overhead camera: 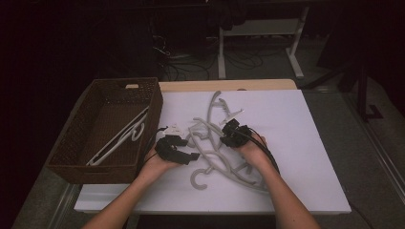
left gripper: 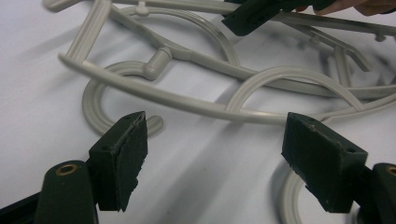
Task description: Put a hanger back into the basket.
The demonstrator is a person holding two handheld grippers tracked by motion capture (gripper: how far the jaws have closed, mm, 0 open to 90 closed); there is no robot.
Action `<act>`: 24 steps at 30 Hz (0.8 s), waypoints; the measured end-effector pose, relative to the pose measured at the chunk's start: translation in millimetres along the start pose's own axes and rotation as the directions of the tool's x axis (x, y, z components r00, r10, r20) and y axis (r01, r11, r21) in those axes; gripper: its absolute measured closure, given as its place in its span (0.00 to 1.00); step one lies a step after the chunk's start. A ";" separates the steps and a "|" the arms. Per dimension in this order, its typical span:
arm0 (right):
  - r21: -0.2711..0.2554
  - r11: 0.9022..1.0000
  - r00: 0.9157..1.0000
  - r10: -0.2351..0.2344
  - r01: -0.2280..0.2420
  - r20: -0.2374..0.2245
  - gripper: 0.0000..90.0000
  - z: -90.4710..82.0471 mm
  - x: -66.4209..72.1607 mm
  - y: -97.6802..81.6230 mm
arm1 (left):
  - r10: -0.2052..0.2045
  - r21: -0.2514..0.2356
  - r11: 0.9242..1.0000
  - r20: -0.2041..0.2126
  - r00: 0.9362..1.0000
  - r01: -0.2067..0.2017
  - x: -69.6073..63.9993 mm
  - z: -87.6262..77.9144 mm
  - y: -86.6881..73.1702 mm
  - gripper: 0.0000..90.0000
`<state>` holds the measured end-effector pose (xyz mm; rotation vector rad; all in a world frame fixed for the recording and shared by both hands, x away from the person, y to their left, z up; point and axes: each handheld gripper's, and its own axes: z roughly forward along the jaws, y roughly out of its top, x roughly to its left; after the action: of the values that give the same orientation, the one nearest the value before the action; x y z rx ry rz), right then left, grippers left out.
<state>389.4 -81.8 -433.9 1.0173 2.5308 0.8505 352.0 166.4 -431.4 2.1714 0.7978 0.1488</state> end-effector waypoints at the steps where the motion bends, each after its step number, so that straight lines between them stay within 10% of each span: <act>1: 0.000 1.000 1.000 -0.014 0.014 -0.005 0.89 -0.2 0.4 1.7 | 0.002 -0.003 1.000 0.001 1.000 -0.002 -0.7 -1.0 0.3 0.24; 14: -0.036 0.986 0.972 -0.168 0.164 -0.165 0.88 16.1 17.5 22.9 | 0.018 -0.047 0.999 0.019 1.000 -0.017 -6.2 -10.1 5.1 0.24; 24: -0.081 0.995 0.984 -0.066 0.053 -0.166 0.73 -5.8 6.1 9.9 | 0.022 -0.037 0.999 0.018 1.000 -0.021 -5.5 -8.1 4.3 0.25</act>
<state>387.7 -74.1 -423.5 0.8747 2.6297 1.0486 346.9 166.3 -422.0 2.1441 0.7563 0.1535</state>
